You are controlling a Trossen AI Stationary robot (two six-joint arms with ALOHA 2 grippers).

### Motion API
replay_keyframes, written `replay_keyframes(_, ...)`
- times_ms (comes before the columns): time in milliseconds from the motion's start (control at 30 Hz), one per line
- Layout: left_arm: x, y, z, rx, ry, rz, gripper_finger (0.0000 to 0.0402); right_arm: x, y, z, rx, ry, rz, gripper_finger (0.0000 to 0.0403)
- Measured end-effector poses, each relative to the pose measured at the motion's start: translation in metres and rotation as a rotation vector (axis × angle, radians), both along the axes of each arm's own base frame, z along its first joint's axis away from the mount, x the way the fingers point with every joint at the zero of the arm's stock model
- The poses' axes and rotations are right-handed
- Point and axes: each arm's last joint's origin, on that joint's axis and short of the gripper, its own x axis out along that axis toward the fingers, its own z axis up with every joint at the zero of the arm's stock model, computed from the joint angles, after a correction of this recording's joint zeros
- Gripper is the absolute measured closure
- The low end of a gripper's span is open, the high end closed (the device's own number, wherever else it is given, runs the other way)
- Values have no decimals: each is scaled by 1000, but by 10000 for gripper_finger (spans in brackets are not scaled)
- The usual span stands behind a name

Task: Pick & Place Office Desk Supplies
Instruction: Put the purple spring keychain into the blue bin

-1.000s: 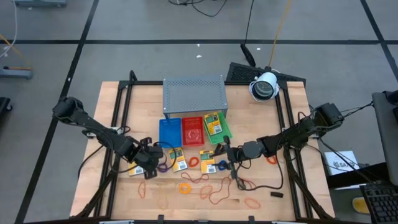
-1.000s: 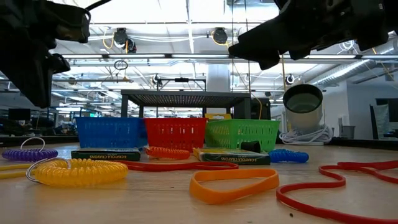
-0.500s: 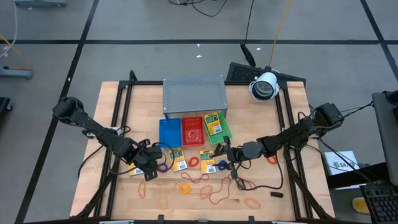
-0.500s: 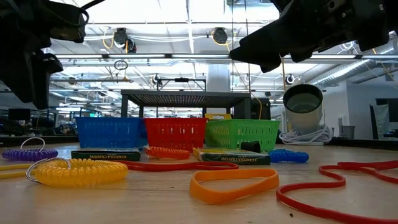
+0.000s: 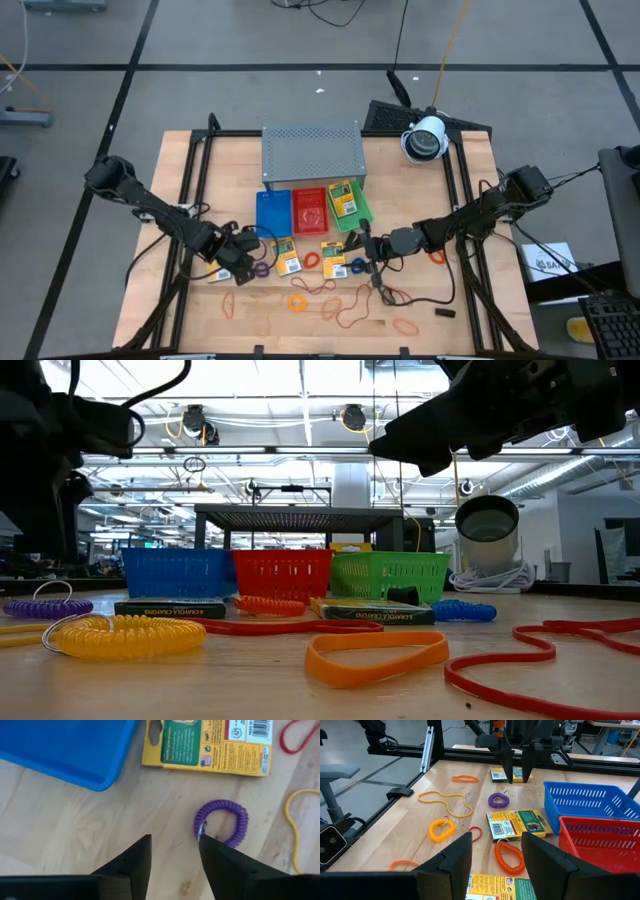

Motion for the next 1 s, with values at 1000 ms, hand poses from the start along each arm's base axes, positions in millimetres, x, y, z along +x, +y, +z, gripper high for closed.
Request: replay_keyframes(1000,8,-3,-26,1,32,-28,220,0,0,0,0,0,0,243)
